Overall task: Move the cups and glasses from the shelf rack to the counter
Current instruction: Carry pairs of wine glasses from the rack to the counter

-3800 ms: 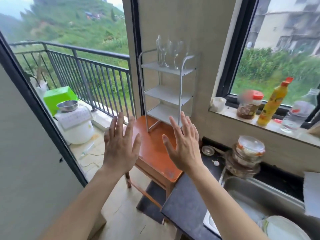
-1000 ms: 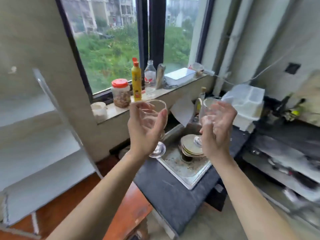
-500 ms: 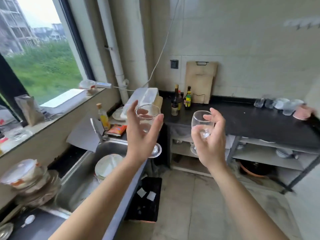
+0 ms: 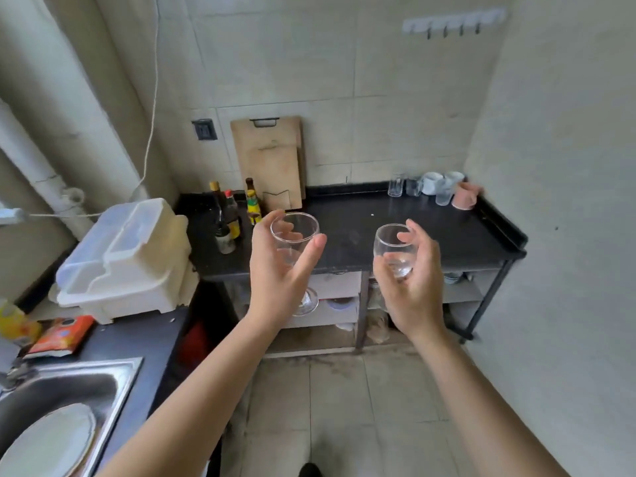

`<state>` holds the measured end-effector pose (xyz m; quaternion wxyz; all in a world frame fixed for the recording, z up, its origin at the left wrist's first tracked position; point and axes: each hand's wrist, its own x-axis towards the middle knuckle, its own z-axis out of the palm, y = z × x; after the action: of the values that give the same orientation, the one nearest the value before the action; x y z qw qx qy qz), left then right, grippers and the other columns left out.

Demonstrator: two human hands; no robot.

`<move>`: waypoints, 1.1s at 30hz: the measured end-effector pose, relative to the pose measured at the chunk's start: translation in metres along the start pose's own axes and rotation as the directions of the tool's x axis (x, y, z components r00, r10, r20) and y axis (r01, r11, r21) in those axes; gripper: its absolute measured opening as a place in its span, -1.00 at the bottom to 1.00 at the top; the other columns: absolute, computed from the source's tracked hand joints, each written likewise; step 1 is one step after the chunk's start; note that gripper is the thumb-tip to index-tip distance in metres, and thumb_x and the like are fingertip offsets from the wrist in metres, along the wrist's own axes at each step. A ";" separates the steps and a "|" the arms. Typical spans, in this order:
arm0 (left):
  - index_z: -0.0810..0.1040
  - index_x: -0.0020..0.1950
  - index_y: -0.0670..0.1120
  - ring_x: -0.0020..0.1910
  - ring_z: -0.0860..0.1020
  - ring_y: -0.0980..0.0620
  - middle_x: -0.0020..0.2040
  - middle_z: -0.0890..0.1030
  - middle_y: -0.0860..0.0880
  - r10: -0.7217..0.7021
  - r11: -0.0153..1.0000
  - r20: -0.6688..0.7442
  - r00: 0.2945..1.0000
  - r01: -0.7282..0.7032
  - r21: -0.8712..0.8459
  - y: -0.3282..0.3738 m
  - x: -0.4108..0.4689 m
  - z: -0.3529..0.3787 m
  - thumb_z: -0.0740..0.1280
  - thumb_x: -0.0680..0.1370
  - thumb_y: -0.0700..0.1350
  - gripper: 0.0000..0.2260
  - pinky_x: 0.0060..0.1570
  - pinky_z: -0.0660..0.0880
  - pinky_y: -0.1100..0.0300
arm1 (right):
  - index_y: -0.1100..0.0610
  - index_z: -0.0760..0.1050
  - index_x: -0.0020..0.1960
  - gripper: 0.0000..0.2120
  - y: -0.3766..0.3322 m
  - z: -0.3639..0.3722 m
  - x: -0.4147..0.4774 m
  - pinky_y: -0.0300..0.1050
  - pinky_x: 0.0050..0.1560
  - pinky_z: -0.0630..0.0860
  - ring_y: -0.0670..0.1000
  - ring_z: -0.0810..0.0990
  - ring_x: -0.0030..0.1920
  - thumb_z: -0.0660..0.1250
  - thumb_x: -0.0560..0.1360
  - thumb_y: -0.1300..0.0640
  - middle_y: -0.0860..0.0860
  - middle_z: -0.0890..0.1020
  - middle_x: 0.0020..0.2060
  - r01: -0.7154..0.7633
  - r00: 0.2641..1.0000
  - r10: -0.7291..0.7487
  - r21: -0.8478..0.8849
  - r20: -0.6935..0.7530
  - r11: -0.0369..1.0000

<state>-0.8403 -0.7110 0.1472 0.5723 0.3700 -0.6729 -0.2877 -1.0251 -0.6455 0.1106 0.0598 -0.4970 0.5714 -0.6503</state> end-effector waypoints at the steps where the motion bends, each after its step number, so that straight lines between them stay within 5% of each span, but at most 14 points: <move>1: 0.31 0.42 -0.05 0.13 0.59 0.03 0.23 0.52 -0.09 -0.001 1.000 0.026 1.000 0.001 -0.002 -0.011 0.013 0.020 0.40 0.43 0.30 -0.30 -0.01 0.53 0.34 | 0.02 0.32 0.47 -0.36 0.016 -0.003 0.013 -0.03 0.02 0.63 -0.10 0.67 0.00 0.37 0.44 -0.08 -0.04 0.47 0.23 -0.003 1.000 0.003 -0.024 -0.006 1.000; 5: 0.30 0.44 -0.09 0.10 0.56 0.12 0.23 0.51 -0.11 0.028 0.999 0.109 0.994 -0.023 -0.047 -0.050 0.073 0.100 0.40 0.43 0.20 -0.31 0.00 0.43 0.46 | 0.07 0.33 0.46 -0.35 0.076 -0.014 0.078 -0.38 0.04 0.50 -0.24 0.62 0.04 0.39 0.43 -0.09 -0.06 0.46 0.22 -0.040 0.999 0.037 -0.116 -0.032 0.992; 9: 0.29 0.44 -0.11 0.12 0.57 -0.07 0.25 0.46 -0.16 0.028 0.986 0.239 0.971 0.012 -0.168 -0.073 0.143 0.183 0.43 0.39 0.14 -0.29 -0.02 0.56 0.19 | 0.14 0.37 0.44 -0.38 0.120 -0.031 0.159 -0.48 0.09 0.42 -0.41 0.53 0.10 0.43 0.44 0.02 0.03 0.48 0.24 -0.062 0.995 0.044 -0.216 -0.085 0.975; 14: 0.29 0.35 0.07 0.17 0.55 0.01 0.25 0.47 -0.12 0.050 0.967 0.339 0.939 0.040 -0.253 -0.079 0.215 0.287 0.44 0.40 0.10 -0.41 -0.03 0.50 0.31 | 0.02 0.39 0.40 -0.43 0.169 -0.069 0.237 -0.53 0.11 0.37 -0.36 0.53 0.16 0.43 0.42 -0.03 -0.28 0.45 0.20 -0.125 0.972 0.063 -0.271 -0.225 0.954; 20: 0.36 0.17 0.43 0.04 0.60 0.22 0.14 0.57 0.26 0.157 0.950 0.384 0.910 -0.032 -0.312 -0.081 0.256 0.403 0.45 0.47 -0.11 -0.49 -0.12 0.47 0.45 | -0.07 0.33 0.44 -0.33 0.252 -0.121 0.304 0.20 0.20 0.55 0.08 0.64 0.18 0.40 0.40 -0.21 -0.05 0.45 0.28 -0.219 0.937 0.110 -0.311 -0.332 0.925; 22: 0.35 0.19 0.45 0.03 0.61 0.20 0.13 0.57 0.28 0.126 0.957 0.406 0.905 -0.003 -0.290 -0.092 0.269 0.442 0.44 0.47 -0.06 -0.51 -0.10 0.49 0.41 | -0.07 0.33 0.44 -0.33 0.286 -0.134 0.333 0.06 0.21 0.57 0.07 0.63 0.18 0.40 0.39 -0.23 -0.06 0.44 0.27 -0.238 0.930 0.130 -0.292 -0.344 0.926; 24: 0.32 0.33 0.22 0.12 0.59 0.03 0.22 0.51 0.10 0.046 0.969 0.414 0.909 0.060 -0.240 -0.108 0.284 0.477 0.44 0.44 0.08 -0.49 0.01 0.52 0.25 | -0.06 0.35 0.43 -0.33 0.320 -0.143 0.365 -0.38 0.16 0.48 -0.05 0.59 0.19 0.40 0.39 -0.25 -0.06 0.44 0.24 -0.214 0.939 0.117 -0.285 -0.322 0.934; 26: 0.29 0.38 0.07 0.17 0.55 0.01 0.26 0.44 -0.06 0.014 0.982 0.390 0.921 0.062 -0.181 -0.123 0.303 0.512 0.44 0.44 0.07 -0.42 0.05 0.51 0.22 | -0.05 0.36 0.42 -0.33 0.350 -0.153 0.402 -0.58 0.05 0.35 -0.29 0.50 0.18 0.40 0.40 -0.28 -0.05 0.46 0.23 -0.201 0.953 0.121 -0.282 -0.277 0.938; 28: 0.28 0.37 0.10 0.22 0.50 0.09 0.26 0.40 -0.09 -0.003 0.989 0.362 0.932 0.057 -0.138 -0.126 0.324 0.539 0.45 0.45 0.02 -0.44 0.04 0.50 0.28 | -0.06 0.36 0.41 -0.33 0.374 -0.159 0.439 -0.56 0.05 0.34 -0.40 0.44 0.16 0.40 0.40 -0.29 -0.07 0.47 0.23 -0.197 0.964 0.131 -0.290 -0.231 0.936; 31: 0.31 0.36 0.12 0.16 0.51 0.20 0.21 0.38 -0.04 -0.017 0.994 0.320 0.947 0.050 -0.097 -0.133 0.358 0.575 0.47 0.45 0.02 -0.46 -0.01 0.45 0.44 | -0.08 0.35 0.41 -0.37 0.409 -0.166 0.494 -0.39 0.02 0.40 -0.22 0.54 0.13 0.45 0.41 -0.22 -0.10 0.48 0.23 -0.201 0.973 0.158 -0.277 -0.170 0.940; 33: 0.35 0.37 0.11 0.06 0.56 0.14 0.16 0.42 -0.04 -0.055 0.995 0.302 0.952 0.078 -0.062 -0.143 0.375 0.591 0.49 0.44 0.01 -0.45 -0.03 0.43 0.46 | -0.09 0.35 0.41 -0.37 0.429 -0.165 0.523 -0.46 -0.02 0.34 -0.25 0.49 0.12 0.46 0.41 -0.19 -0.15 0.48 0.22 -0.198 0.978 0.166 -0.291 -0.129 0.936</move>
<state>-1.4233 -1.1232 0.1339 0.4667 0.3232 -0.7282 -0.3841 -1.6141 -1.0165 0.0929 0.0135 -0.4111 0.7099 -0.5717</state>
